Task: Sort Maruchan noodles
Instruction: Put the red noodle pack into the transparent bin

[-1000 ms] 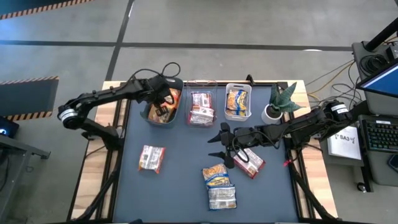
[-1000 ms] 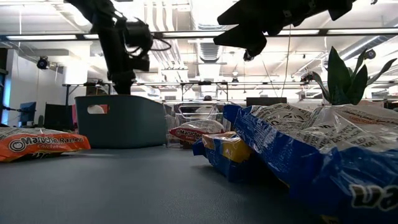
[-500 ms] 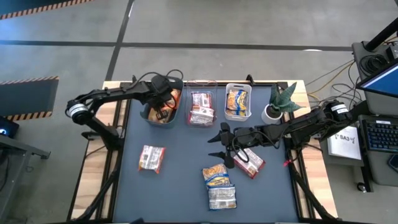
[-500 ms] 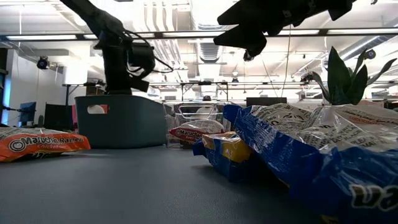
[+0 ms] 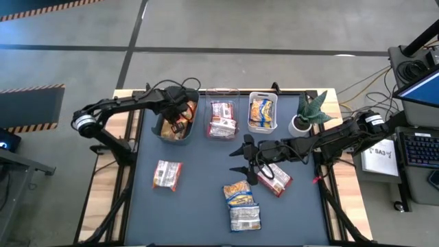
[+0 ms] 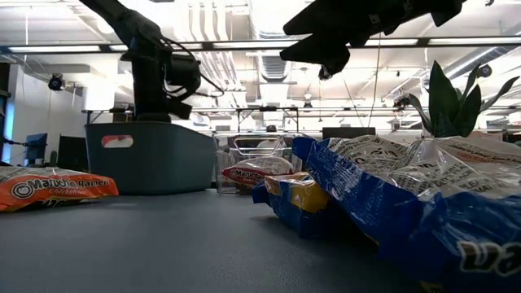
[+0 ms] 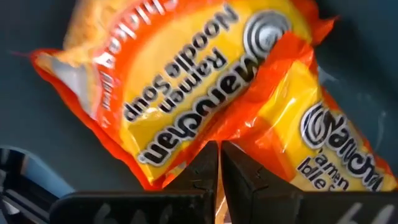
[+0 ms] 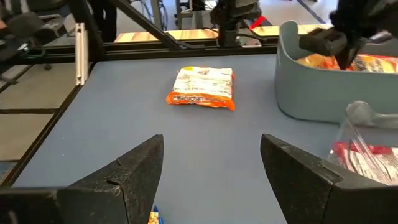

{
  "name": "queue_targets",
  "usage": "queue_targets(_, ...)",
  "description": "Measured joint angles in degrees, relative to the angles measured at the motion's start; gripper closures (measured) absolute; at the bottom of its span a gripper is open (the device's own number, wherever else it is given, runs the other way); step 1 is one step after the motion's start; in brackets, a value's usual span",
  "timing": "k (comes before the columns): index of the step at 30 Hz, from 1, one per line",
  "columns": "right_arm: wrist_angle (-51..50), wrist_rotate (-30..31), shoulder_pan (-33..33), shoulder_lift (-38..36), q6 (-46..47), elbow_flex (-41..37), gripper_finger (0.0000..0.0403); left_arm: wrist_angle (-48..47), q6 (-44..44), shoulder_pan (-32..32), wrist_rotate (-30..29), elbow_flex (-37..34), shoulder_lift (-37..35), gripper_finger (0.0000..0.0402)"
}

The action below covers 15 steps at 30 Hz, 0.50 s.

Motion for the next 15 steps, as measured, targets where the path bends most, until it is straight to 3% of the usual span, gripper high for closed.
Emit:
queue_targets(4,-4.3,1.0,0.0,0.0,6.6,0.6,0.0145,-0.2,-0.8,-0.2,0.0,1.1,-2.3,0.0400)
queue_targets(9,-20.2,1.1,0.0,0.0,16.4,5.7,0.0146,0.5,-4.6,-1.9,-0.1,1.4,-7.9,0.0400)
queue_targets(15,-38.2,0.0,2.2,0.0,30.5,11.4,0.0160,6.9,-9.2,-10.0,-0.1,0.2,-15.8,0.0400)
